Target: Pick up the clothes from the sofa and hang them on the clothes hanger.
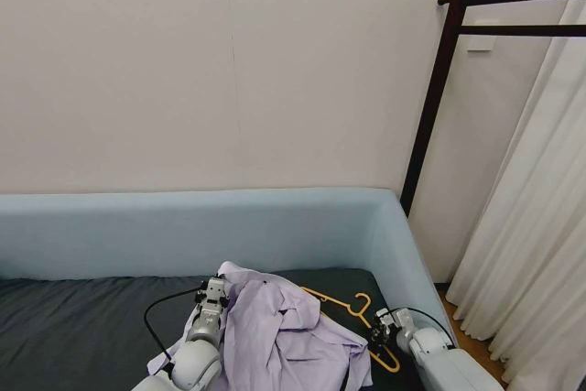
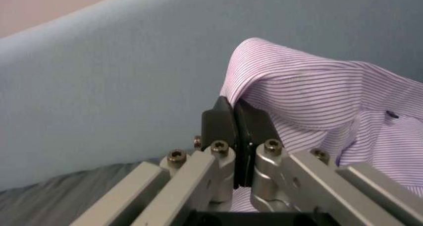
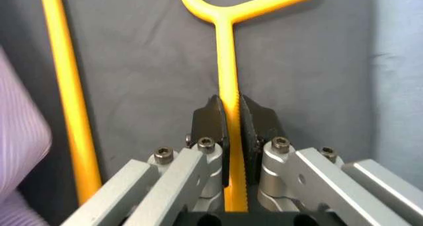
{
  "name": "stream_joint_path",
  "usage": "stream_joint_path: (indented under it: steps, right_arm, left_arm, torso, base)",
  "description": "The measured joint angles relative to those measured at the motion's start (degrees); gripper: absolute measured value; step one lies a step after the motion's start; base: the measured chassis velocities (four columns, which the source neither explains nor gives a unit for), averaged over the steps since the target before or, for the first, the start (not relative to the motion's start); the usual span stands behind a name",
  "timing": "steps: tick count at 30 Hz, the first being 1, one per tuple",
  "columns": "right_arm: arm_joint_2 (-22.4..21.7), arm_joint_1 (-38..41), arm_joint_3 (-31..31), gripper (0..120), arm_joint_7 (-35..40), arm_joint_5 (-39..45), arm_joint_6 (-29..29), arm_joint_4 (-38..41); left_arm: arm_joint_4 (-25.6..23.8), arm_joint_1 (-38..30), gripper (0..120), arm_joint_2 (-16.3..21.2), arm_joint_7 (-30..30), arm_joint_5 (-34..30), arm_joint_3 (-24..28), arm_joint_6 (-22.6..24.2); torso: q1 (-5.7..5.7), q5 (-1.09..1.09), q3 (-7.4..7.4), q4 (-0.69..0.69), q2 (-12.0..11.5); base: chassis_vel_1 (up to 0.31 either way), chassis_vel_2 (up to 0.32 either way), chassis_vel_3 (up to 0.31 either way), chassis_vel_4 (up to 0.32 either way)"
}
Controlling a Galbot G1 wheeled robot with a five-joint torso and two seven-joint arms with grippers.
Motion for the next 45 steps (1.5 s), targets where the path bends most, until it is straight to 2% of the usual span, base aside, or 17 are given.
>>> stream_joint_path:
  steps: [6,9,10,12,13,17,18,21,22,26,27,30,35,37,43,45]
  right_arm:
    - [-2.67,-0.93,-2.4,4,5.24,7.78,-0.29,8.97]
    - [-5.24,-2.31,-4.12,4,10.76,12.76,0.7,18.43]
    - [-5.24,-2.31,-4.12,4,10.76,12.76,0.7,18.43]
    - [-7.33,-4.09,-4.69,4,14.35,12.72,0.94,25.49]
    - [-7.33,-4.09,-4.69,4,14.35,12.72,0.94,25.49]
    - [-12.89,-10.49,-3.66,4,18.68,5.67,2.62,41.34]
    - [-12.89,-10.49,-3.66,4,18.68,5.67,2.62,41.34]
    - [-16.15,-17.13,-0.71,4,20.42,-4.13,6.63,47.96]
    - [-16.15,-17.13,-0.71,4,20.42,-4.13,6.63,47.96]
    - [-17.85,-27.05,5.12,4,22.1,-16.52,11.99,53.97]
    - [-17.85,-27.05,5.12,4,22.1,-16.52,11.99,53.97]
    - [-17.82,-33.7,9.47,4,22.56,-23.71,16.12,58.35]
    - [-16.58,-38.75,12.09,4,22.85,-28.88,18.53,61.2]
    - [-15.34,-41.65,12.38,4,23.35,-33.42,19.86,62.91]
    - [-13.44,-44.22,8.66,4,24.37,-39.15,20.44,64.18]
    - [-12.62,-43.95,5.63,4,24.83,-40.05,19.96,63.98]
  left_arm:
    - [-0.25,0.12,0,0.43,0.05,-0.55,-0.23,0.03]
    - [-0.44,0.38,0,0.83,0.2,-0.64,-0.35,0.04]
    - [-0.44,0.38,0,0.83,0.2,-0.64,-0.35,0.04]
    - [-0.81,0.64,0,1.22,0.37,-0.92,-0.59,0.06]
    - [-0.81,0.64,0,1.22,0.37,-0.92,-0.59,0.06]
    - [-2.32,1.04,0,2.56,0.77,-1.75,-0.91,0.22]
    - [-2.32,1.04,0,2.56,0.77,-1.75,-0.91,0.22]
    - [-4.15,1.3,0,3.8,1.02,-2.62,-0.97,0.56]
    - [-4.15,1.3,0,3.8,1.02,-2.62,-0.97,0.56]
    - [-7.09,1.81,0,6.02,1.43,-4.15,-1.07,1.27]
    - [-7.09,1.81,0,6.02,1.43,-4.15,-1.07,1.27]
    - [-9.56,2.3,0,8.03,2.11,-5.98,-1.15,2.12]
    - [-11.64,2.46,0,9.25,2.06,-8.25,-1.42,3.71]
    - [-13.32,2.45,0,9.95,1.51,-9.56,-1.53,5.12]
    - [-16.68,1.82,0,11.4,0.37,-11.99,-1.28,7.45]
    - [-18.86,1.66,0,12.19,-0.42,-13.31,-1.0,8.89]
  torso:
    - [0.0,0.0,0.0,0.02,0.0]
    - [0.0,-0.01,0.0,0.05,0.0]
    - [0.0,-0.01,0.0,0.05,0.0]
    - [0.0,0.0,0.0,0.05,0.0]
    - [0.0,0.0,0.0,0.05,0.0]
    - [0.0,-0.01,-0.01,0.04,0.0]
    - [0.0,-0.01,-0.01,0.04,0.0]
    - [0.0,0.0,-0.01,0.02,0.0]
    - [0.0,0.0,-0.01,0.02,0.0]
    - [0.0,0.02,-0.02,0.0,0.0]
    - [0.0,0.02,-0.02,0.0,0.0]
    - [-0.01,0.0,-0.02,0.04,0.0]
    - [-0.01,-0.01,-0.02,0.04,0.01]
    - [0.0,0.0,-0.02,0.03,0.0]
    - [0.0,0.0,-0.01,0.03,0.0]
    - [-0.01,-0.01,-0.01,0.03,0.01]
  base:
    - [0.0,0.0,0.0,0.0]
    - [0.0,0.0,0.0,0.0]
    - [0.0,0.0,0.0,0.0]
    - [0.0,0.0,0.0,0.0]
    - [0.0,0.0,0.0,0.0]
    - [0.0,0.0,0.0,0.0]
    - [0.0,0.0,0.0,0.0]
    - [0.0,0.0,0.0,0.0]
    - [0.0,0.0,0.0,0.0]
    - [0.0,0.0,0.0,0.0]
    - [0.0,0.0,0.0,0.0]
    - [0.0,0.0,0.0,0.0]
    - [0.0,0.0,0.0,0.0]
    - [0.0,0.0,0.0,0.0]
    - [0.0,0.0,0.0,0.0]
    - [0.0,0.0,0.0,0.0]
